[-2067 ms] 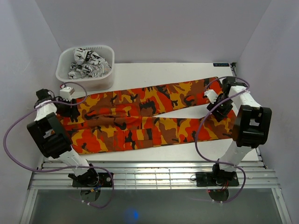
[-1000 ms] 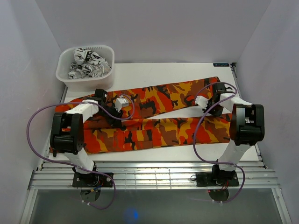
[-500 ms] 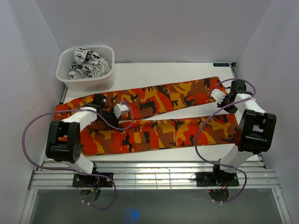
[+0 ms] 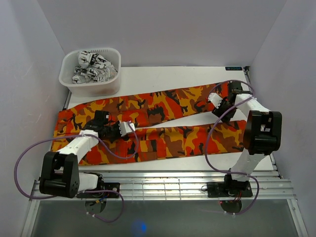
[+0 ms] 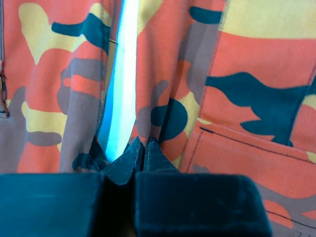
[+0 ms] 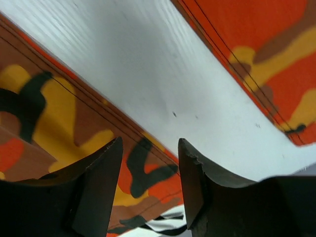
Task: Fold and stack the trousers
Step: Flatten the trousers out
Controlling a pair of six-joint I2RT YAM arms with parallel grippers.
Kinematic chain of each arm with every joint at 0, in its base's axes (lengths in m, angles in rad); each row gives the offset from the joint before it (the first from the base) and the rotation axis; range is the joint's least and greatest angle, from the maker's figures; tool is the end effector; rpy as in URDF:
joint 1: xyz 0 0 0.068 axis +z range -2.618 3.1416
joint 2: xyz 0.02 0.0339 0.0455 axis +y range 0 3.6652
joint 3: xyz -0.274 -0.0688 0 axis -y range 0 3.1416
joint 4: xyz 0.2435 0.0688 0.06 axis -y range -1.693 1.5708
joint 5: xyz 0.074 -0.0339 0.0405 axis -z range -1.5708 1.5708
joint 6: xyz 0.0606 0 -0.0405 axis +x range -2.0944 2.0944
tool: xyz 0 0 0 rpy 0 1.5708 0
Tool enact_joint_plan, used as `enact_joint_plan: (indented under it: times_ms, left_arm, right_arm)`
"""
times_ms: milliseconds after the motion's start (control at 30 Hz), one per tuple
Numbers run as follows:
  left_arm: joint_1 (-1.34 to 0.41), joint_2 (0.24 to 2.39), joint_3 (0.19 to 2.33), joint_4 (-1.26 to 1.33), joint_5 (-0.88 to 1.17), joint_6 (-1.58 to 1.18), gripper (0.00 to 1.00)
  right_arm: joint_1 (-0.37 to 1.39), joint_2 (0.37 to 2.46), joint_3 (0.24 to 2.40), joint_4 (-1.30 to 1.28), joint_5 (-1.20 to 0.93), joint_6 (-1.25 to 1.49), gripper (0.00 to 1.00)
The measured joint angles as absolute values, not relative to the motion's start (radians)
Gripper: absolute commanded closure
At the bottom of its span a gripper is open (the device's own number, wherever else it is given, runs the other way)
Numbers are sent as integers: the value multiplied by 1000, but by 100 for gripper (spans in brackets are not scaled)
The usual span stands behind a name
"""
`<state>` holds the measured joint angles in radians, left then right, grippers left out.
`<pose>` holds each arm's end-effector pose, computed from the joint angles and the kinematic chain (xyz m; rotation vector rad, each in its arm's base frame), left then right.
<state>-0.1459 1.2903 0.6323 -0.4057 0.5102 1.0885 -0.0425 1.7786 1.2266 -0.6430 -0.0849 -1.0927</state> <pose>0.2283 -0.0635 0.1644 1.5551 1.9048 -0.2814 0.3645 -0.0104 0.1800 -1.4099 2.3889 -0.1842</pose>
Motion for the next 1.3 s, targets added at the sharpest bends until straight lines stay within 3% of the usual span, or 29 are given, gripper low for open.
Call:
enact_joint_plan:
  times_ms: [300,367,400,433,633,833,867,900,933,1000,1033,1100,1200,1267,1300]
  left_arm:
    - [-163,1174,495,-306,466,1221,93]
    - [-165,1174,484,-292,457,1235,87]
    - [-166,1174,482,-288,455,1238,85]
    - [-167,1174,481,-282,453,1243,82]
    - [-167,1174,480,-249,434,1243,58]
    - [-167,1140,444,-196,411,1237,35]
    - [-167,1137,440,-189,409,1232,31]
    - [-167,1137,437,-181,406,1221,29]
    - [-167,1138,436,-174,405,1205,28]
    - [-167,1138,440,-163,400,1168,27]
    - [-167,1138,447,-165,396,1142,26]
    - [-155,1137,484,-197,393,1088,25]
    - [-90,1132,599,-315,416,1025,25]
    - [-13,1135,722,-427,455,1007,28]
    - [42,1139,782,-487,494,1012,29]
  right_arm:
    - [93,1782,1125,-628,-98,-1089,49]
    - [96,1771,1108,-614,-94,-1099,63]
    - [97,1763,1095,-607,-95,-1103,87]
    - [99,1755,1080,-601,-93,-1106,92]
    - [91,1720,1036,-554,-73,-1105,92]
    - [-64,1716,1035,-544,-60,-1098,92]
    - [-83,1715,1031,-539,-47,-1099,90]
    - [-97,1715,1029,-539,-31,-1099,64]
    - [-105,1714,1025,-537,-18,-1088,46]
    - [-105,1705,1026,-520,5,-1071,24]
    - [-102,1701,1027,-520,9,-1065,19]
    - [-102,1691,1032,-528,13,-1055,12]
    - [-117,1662,1034,-564,-12,-1061,13]
    - [-153,1616,1039,-612,-32,-1093,18]
    - [-177,1587,1042,-635,-41,-1119,26]
